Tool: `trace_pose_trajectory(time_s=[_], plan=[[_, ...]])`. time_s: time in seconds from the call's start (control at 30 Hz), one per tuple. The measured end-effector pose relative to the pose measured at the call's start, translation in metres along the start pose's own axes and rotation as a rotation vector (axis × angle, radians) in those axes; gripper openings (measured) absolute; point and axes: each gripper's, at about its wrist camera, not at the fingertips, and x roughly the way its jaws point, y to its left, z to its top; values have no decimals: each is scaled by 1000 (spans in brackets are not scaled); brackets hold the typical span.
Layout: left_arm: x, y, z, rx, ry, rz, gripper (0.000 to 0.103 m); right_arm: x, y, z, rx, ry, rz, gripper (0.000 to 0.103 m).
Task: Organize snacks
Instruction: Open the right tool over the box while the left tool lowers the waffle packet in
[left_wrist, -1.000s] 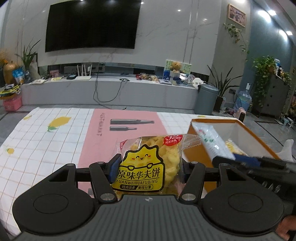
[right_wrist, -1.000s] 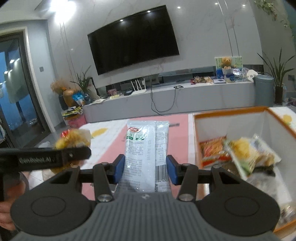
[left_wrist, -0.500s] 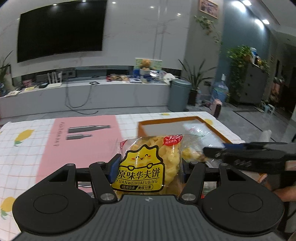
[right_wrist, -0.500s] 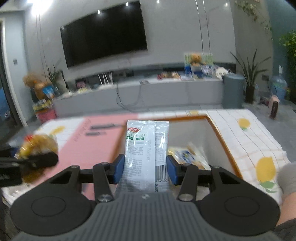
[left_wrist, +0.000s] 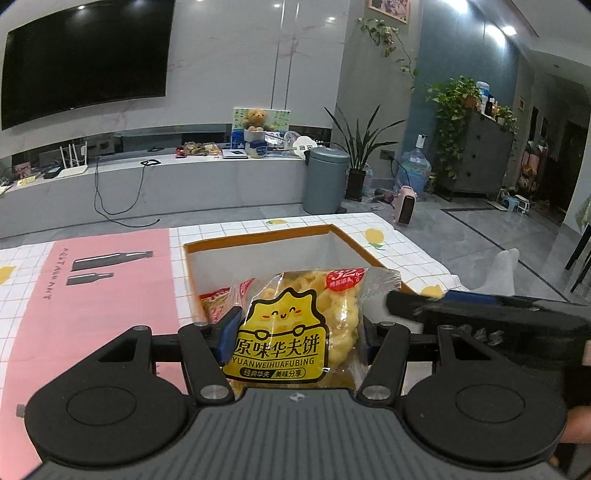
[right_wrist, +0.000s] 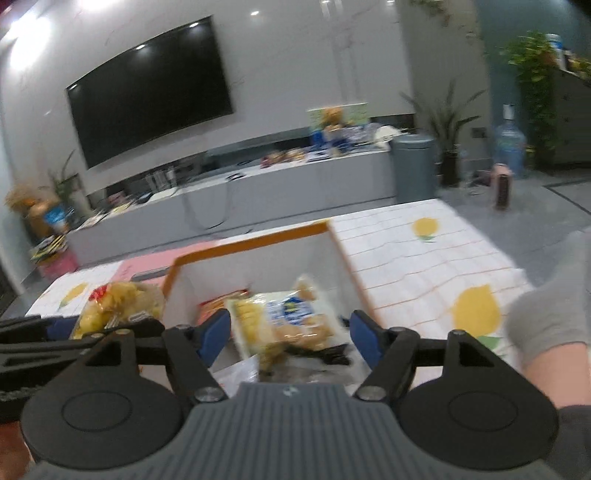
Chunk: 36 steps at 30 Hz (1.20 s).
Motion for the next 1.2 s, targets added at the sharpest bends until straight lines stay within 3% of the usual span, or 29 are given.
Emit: trace_pose_trajectory(time_s=[0.2, 0.4, 0.57, 0.63, 0.83, 1.07, 1.13, 1.2], plan=[[20, -9, 1, -9, 31, -8, 67, -18, -23, 5, 83, -37, -42, 70], [48, -14, 8, -23, 152, -10, 67, -14, -26, 10, 74, -25, -60, 70], [82, -5, 16, -141, 284, -112, 67, -14, -28, 10, 89, -21, -54, 69], [92, 0, 18, -181, 309, -120, 67, -16, -30, 11, 99, -27, -63, 69], [112, 1, 21, -179, 336, -84, 67, -12, -30, 10, 105, -5, -31, 69], [111, 1, 22, -192, 336, -98, 68, -12, -28, 9, 101, 3, -34, 69], [108, 4, 25, -196, 361, -124, 73, -12, -29, 9, 105, 1, -42, 69], [103, 3, 29, -133, 361, -139, 82, -14, -31, 9, 114, -8, -54, 69]])
